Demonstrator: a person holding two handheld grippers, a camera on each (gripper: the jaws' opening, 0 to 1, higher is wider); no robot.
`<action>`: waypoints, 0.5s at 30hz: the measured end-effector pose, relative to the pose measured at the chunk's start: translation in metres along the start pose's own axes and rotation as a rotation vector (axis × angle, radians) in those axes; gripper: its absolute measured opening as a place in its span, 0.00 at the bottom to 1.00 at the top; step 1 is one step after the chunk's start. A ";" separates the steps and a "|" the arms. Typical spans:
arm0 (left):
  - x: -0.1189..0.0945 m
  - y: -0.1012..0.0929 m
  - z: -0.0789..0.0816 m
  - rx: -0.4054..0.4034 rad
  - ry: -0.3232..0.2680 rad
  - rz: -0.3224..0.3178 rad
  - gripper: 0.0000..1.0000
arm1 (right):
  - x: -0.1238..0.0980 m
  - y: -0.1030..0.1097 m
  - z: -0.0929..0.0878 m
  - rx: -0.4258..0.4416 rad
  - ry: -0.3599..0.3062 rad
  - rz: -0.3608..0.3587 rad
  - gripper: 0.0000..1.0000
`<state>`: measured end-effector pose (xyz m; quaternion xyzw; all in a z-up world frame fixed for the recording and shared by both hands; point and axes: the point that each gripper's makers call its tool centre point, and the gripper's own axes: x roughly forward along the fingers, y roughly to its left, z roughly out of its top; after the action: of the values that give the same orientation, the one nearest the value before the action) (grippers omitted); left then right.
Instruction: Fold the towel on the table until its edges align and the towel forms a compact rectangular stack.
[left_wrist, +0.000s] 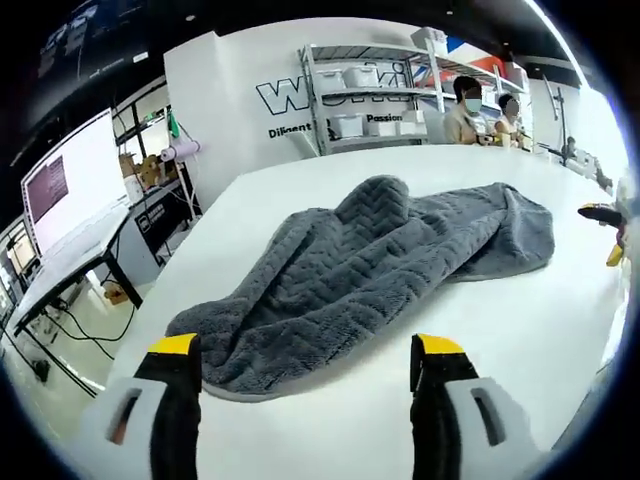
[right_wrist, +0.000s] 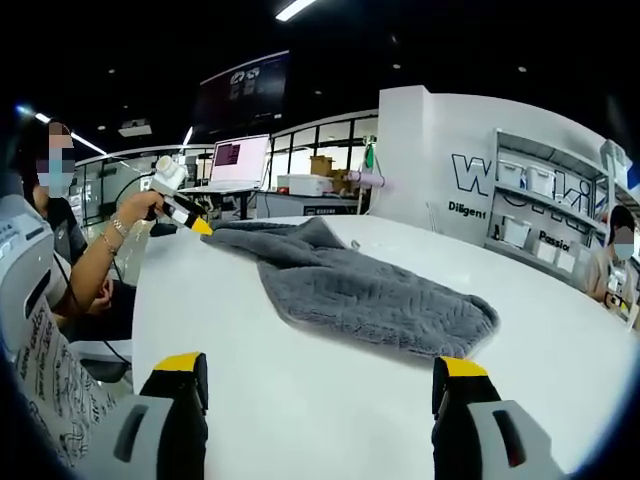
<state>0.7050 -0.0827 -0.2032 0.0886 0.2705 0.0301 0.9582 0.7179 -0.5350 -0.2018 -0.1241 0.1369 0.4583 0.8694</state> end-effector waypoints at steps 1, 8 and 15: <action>0.001 -0.006 -0.001 0.010 0.000 -0.019 0.95 | 0.000 0.000 0.000 0.000 -0.001 0.000 0.97; 0.007 -0.038 -0.002 0.019 -0.029 -0.114 1.00 | -0.004 -0.002 -0.002 0.005 0.005 -0.015 0.97; 0.004 -0.068 0.001 -0.020 -0.076 -0.217 1.00 | -0.003 -0.002 -0.004 0.007 0.018 -0.020 0.97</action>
<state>0.7098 -0.1494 -0.2167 0.0503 0.2415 -0.0747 0.9662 0.7177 -0.5397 -0.2040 -0.1267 0.1449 0.4478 0.8732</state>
